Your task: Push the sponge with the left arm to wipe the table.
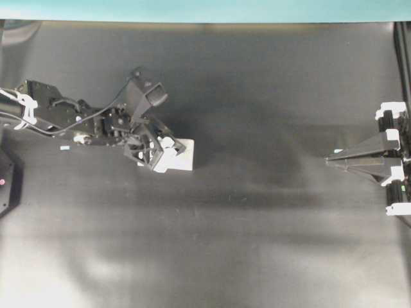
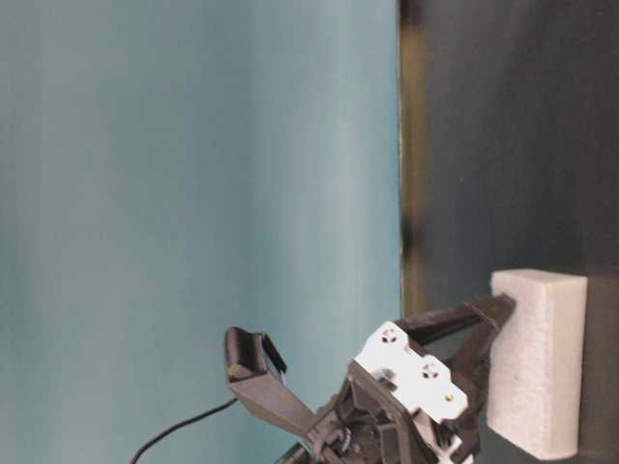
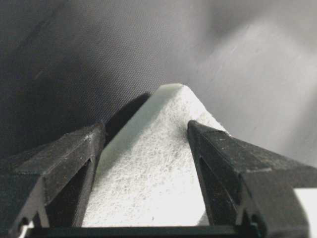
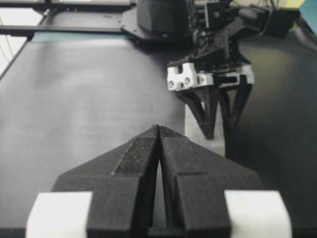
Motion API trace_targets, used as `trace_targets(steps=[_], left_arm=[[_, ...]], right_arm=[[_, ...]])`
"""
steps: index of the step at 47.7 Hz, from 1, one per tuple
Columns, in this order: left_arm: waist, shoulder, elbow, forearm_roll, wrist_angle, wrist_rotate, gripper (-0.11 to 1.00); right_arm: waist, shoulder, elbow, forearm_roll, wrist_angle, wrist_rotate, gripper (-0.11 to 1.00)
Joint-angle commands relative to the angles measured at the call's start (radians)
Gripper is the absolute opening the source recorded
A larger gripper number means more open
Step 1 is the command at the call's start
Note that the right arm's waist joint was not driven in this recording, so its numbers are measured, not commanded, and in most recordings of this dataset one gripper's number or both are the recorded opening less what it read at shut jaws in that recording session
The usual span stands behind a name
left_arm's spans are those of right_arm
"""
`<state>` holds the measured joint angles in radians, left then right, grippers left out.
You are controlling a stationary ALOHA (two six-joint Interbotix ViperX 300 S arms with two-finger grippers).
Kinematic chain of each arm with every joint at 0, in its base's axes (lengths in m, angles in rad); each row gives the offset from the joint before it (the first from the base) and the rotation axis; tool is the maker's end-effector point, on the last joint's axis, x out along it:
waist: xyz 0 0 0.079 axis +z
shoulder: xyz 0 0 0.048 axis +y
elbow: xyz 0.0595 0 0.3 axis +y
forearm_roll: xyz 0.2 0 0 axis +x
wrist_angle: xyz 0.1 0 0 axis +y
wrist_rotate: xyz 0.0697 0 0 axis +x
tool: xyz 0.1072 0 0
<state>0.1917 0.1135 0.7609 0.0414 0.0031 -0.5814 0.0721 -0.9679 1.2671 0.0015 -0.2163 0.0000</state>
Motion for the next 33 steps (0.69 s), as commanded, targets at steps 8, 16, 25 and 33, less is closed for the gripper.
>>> trace_targets(steps=[8,16,25,33], left_arm=[[-0.114,-0.060,0.049,0.003,0.060,-0.041,0.66],[-0.156,-0.124,0.072,0.002,0.066,-0.097,0.66],[-0.199,-0.183,0.110,0.003,0.084,-0.133,0.66],[-0.245,-0.199,0.140,0.003,0.120,-0.192,0.66]], right_arm=[[0.000,0.003,-0.005,0.002,-0.005,0.006,-0.01],[0.000,0.003,-0.002,0.002,-0.006,0.006,-0.01],[0.000,0.002,0.005,0.002,-0.006,0.006,-0.01],[0.000,-0.002,0.008,0.002,-0.006,0.006,-0.01]])
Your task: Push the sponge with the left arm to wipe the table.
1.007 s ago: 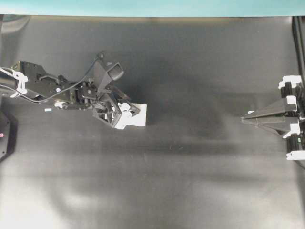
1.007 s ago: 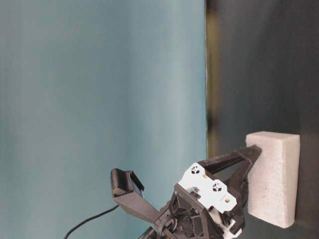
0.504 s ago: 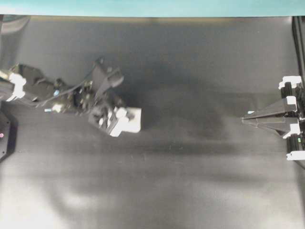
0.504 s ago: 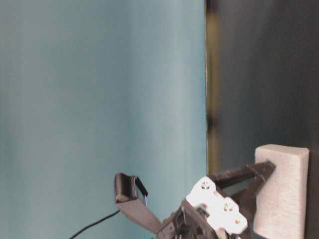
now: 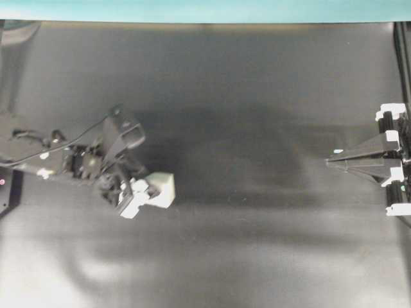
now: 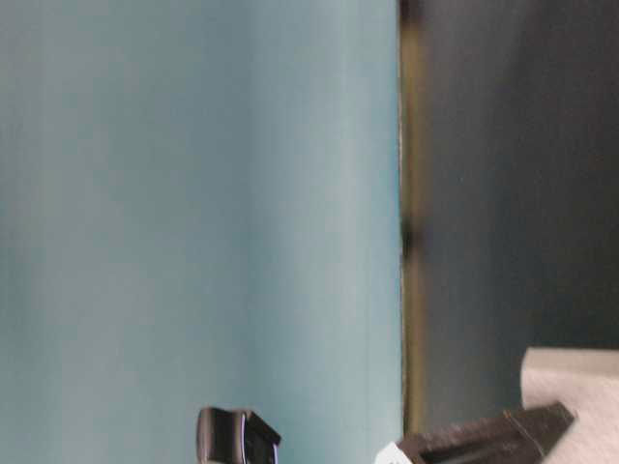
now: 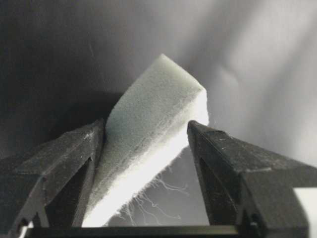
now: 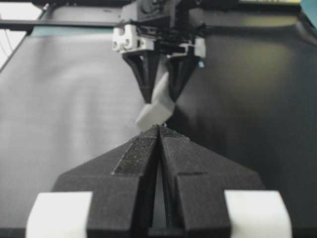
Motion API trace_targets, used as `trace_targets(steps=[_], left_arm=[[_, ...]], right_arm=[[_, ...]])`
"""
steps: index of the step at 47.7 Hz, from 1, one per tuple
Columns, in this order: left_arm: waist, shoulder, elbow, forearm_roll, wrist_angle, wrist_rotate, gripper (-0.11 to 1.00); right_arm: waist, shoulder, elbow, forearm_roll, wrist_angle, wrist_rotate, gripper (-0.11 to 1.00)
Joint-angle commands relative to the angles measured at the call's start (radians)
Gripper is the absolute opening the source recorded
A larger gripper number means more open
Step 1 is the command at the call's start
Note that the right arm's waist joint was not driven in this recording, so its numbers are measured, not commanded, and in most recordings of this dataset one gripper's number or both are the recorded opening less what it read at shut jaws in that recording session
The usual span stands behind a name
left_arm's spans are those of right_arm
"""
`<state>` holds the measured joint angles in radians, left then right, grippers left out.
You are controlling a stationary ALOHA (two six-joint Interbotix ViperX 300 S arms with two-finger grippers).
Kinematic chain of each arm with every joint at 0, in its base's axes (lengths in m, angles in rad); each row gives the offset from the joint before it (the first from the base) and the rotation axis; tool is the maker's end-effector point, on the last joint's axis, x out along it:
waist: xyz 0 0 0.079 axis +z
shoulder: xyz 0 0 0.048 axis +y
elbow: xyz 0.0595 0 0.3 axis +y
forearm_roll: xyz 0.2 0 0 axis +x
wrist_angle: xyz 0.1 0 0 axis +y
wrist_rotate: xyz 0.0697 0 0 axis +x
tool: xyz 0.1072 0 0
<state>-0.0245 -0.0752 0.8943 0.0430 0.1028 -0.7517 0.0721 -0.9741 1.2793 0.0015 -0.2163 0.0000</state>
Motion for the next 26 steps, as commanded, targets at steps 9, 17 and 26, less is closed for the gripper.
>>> trace_targets(steps=[9,17,26], left_arm=[[-0.089,-0.041,0.040,0.002,0.084,-0.084,0.66],[-0.172,-0.071,0.066,0.002,0.094,-0.158,0.66],[-0.268,-0.114,0.069,0.002,0.094,-0.222,0.66]], right_arm=[[0.000,-0.003,-0.002,0.002,-0.006,0.006,-0.01],[0.000,-0.009,-0.002,0.002,-0.006,0.006,-0.01],[0.000,-0.009,-0.002,0.002,-0.006,0.006,-0.01]])
